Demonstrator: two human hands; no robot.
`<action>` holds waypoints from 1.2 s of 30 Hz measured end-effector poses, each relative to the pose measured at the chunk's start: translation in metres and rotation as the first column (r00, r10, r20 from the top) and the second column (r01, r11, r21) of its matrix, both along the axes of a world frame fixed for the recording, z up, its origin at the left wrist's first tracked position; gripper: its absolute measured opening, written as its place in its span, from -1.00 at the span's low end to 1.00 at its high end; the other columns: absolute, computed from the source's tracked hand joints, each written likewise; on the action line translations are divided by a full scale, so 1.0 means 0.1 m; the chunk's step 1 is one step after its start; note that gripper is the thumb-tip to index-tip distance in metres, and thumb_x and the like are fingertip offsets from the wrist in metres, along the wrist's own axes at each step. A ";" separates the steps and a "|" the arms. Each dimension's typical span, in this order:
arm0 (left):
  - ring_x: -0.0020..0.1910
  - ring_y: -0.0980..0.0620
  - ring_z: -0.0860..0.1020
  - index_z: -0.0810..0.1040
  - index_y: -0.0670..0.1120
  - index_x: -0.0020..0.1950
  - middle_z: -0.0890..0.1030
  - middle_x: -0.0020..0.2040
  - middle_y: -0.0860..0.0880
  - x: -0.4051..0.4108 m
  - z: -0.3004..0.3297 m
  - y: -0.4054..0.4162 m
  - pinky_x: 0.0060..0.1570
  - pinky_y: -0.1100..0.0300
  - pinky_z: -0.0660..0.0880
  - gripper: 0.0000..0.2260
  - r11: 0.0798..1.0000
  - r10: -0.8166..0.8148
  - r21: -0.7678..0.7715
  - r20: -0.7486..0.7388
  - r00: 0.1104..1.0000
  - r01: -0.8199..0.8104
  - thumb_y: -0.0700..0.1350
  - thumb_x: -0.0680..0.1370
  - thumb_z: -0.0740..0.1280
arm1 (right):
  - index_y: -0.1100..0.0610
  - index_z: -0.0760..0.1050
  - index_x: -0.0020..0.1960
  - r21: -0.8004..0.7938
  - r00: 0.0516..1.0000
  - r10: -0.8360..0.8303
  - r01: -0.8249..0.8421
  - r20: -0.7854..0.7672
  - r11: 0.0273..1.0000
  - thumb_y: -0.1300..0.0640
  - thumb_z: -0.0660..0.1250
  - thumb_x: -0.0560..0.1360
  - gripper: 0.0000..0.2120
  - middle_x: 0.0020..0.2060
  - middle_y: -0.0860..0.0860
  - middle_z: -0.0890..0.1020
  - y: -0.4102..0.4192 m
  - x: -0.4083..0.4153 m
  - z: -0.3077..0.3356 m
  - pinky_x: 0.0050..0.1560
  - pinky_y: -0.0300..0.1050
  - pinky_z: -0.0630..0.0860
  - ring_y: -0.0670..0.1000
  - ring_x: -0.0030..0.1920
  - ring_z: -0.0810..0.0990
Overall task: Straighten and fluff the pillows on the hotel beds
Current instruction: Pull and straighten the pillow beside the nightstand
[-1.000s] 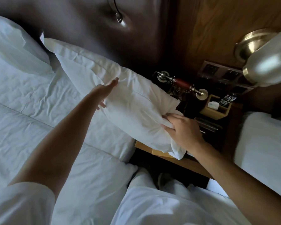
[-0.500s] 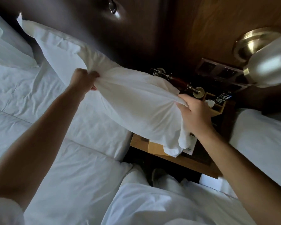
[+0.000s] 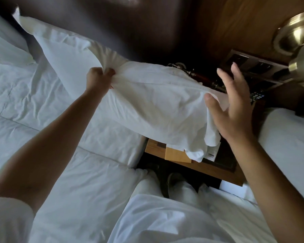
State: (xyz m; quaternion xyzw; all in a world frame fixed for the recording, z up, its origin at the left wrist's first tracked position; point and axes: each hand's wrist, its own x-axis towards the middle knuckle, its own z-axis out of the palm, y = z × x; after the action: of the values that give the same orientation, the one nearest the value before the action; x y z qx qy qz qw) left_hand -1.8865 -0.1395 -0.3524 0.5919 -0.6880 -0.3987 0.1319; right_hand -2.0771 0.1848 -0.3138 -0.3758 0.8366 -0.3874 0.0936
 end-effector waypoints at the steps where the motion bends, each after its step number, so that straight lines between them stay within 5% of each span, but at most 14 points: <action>1: -0.45 -0.06 0.51 0.44 -0.16 -0.40 0.47 -0.46 -0.08 -0.03 -0.02 -0.01 -0.45 0.24 0.42 -0.68 1.000 -0.005 0.006 -0.014 1.000 0.005 -0.05 0.51 0.32 | 0.01 0.26 0.60 0.014 1.000 -0.020 0.020 0.019 1.000 -0.20 0.26 0.61 -0.38 0.64 0.05 0.13 -0.03 0.05 -0.04 0.57 0.16 0.20 0.05 0.64 0.08; 5: -0.45 -0.04 0.39 0.45 -0.25 -0.35 0.36 -0.43 -0.08 -0.09 -0.07 -0.02 -0.39 0.13 0.31 -0.69 1.000 0.020 0.021 -0.083 0.996 -0.018 -0.03 0.45 0.31 | 0.01 0.12 0.65 0.166 1.000 0.008 -0.003 -0.027 0.986 -0.29 0.14 0.62 -0.30 0.66 0.03 0.05 -0.05 0.28 -0.40 0.61 0.14 0.07 0.11 0.66 -0.01; 8: -0.44 0.01 0.30 0.29 -0.09 -0.44 0.27 -0.44 -0.02 -0.22 -0.04 -0.05 -0.39 0.10 0.20 -0.67 1.000 -0.012 -0.012 -0.135 0.991 0.011 -0.01 0.44 0.33 | 0.04 0.15 0.64 0.151 1.000 0.007 -0.004 -0.020 0.988 -0.21 0.21 0.64 -0.34 0.65 0.07 0.09 0.01 0.38 -0.64 0.55 0.20 0.25 0.11 0.64 0.07; 12: -0.41 -0.01 0.29 0.27 -0.05 -0.45 0.25 -0.45 -0.01 -0.40 -0.01 -0.07 -0.41 0.09 0.17 -0.67 0.994 -0.105 -0.055 -0.166 0.981 0.097 -0.04 0.44 0.32 | -0.04 0.04 0.65 0.098 0.980 -0.127 0.113 0.150 0.989 -0.17 0.29 0.63 -0.29 0.65 0.07 0.10 0.04 0.36 -0.64 0.44 -0.10 0.38 -0.17 0.59 0.12; 15: -0.48 0.09 0.22 0.21 -0.02 -0.47 0.21 -0.47 0.04 -0.42 -0.07 -0.11 -0.45 0.15 0.12 -0.62 0.990 -0.133 -0.061 -0.172 0.976 0.124 -0.05 0.45 0.32 | -0.07 -0.01 0.65 0.113 0.969 -0.177 0.160 0.170 0.981 -0.22 0.31 0.60 -0.22 0.63 0.03 0.18 0.03 0.41 -0.65 0.32 -0.03 0.49 0.03 0.55 0.32; 19: -0.58 0.18 0.20 0.22 -0.02 -0.50 0.21 -0.60 0.11 -0.43 -0.11 -0.24 -0.50 0.22 0.13 -0.57 0.988 -0.157 -0.043 -0.186 0.970 0.152 -0.10 0.49 0.35 | -0.10 0.00 0.65 0.114 0.950 -0.242 0.222 0.199 0.968 -0.21 0.29 0.61 -0.26 0.62 -0.01 0.22 -0.07 0.50 -0.73 0.29 -0.11 0.51 0.03 0.52 0.38; 24: -0.62 0.20 0.34 0.29 -0.06 -0.50 0.33 -0.67 0.12 -0.43 -0.07 -0.43 -0.50 0.24 0.25 -0.57 0.987 -0.161 -0.028 -0.223 0.961 0.159 -0.14 0.55 0.33 | -0.01 0.08 0.65 0.052 0.940 -0.245 0.240 0.237 0.969 -0.09 0.27 0.65 -0.34 0.60 0.02 0.27 -0.26 0.57 -0.78 0.21 -0.59 0.30 -0.13 0.51 0.32; 36: -0.62 0.19 0.36 0.31 -0.06 -0.50 0.35 -0.67 0.12 -0.21 -0.10 -1.08 -0.49 0.25 0.28 -0.57 0.989 -0.146 -0.050 -0.220 0.964 0.139 -0.14 0.56 0.31 | 0.10 0.22 0.60 0.044 0.972 -0.192 0.188 0.135 0.981 -0.02 0.28 0.66 -0.43 0.52 0.09 0.39 -1.00 0.63 -1.00 0.29 -0.57 0.22 -0.23 0.44 0.30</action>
State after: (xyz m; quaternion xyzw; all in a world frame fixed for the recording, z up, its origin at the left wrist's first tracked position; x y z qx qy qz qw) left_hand -1.9075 -0.2475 -0.3619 0.4900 -0.7162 -0.4595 0.1894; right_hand -2.0143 0.0846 -0.4135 -0.2648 0.8661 -0.4066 0.1200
